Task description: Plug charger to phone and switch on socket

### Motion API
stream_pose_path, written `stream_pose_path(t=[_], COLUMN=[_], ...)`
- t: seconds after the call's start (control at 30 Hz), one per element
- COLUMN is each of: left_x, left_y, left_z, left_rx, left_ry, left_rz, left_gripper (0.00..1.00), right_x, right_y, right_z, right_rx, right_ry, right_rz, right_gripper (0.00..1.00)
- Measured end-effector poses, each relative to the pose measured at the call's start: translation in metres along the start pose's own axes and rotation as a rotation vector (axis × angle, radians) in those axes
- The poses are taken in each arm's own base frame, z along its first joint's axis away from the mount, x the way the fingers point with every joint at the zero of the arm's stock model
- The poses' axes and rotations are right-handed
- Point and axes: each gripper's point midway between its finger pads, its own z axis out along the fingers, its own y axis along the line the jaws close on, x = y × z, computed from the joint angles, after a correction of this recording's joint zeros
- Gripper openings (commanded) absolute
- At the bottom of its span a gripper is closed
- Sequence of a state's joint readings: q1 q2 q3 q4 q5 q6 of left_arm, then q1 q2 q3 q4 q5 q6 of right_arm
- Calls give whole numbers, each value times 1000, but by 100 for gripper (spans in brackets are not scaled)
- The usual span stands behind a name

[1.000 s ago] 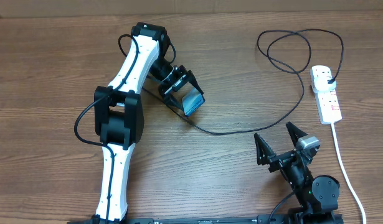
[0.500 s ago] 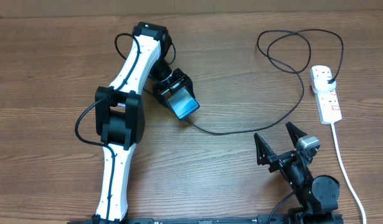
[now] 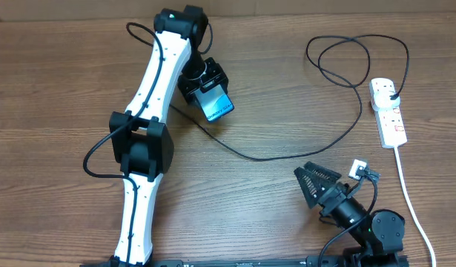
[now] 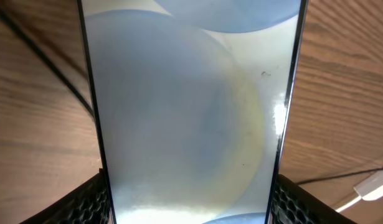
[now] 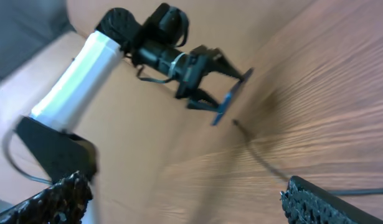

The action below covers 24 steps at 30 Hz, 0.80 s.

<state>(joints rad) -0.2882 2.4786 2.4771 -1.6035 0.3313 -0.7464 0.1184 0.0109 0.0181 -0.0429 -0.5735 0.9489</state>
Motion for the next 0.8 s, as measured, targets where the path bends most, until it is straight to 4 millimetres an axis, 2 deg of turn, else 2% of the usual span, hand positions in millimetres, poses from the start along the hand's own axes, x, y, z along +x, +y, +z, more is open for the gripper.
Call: stream_pose_path(t=[0.17, 0.3, 0.5, 0.67, 0.8], left_x=[13, 19, 16, 14, 14], left_y=[-19, -26, -24, -23, -23], left_z=[10, 15, 14, 14, 14], left_rx=[-21, -42, -48, -49, -49], left_ry=[-36, -59, -77, -85, -88], left_rz=[12, -13, -75, -126, -150], left_gripper=[5, 4, 4, 4, 4], right_x=[5, 13, 20, 34, 25], right_y=[2, -12, -14, -35, -33], right_z=[1, 9, 32, 63, 109], right_rx=[-8, 53, 78, 223, 262], right_ry=[25, 53, 67, 136, 161], right_rz=[98, 131, 91, 61, 28], right_gripper=[99, 99, 100, 100, 100])
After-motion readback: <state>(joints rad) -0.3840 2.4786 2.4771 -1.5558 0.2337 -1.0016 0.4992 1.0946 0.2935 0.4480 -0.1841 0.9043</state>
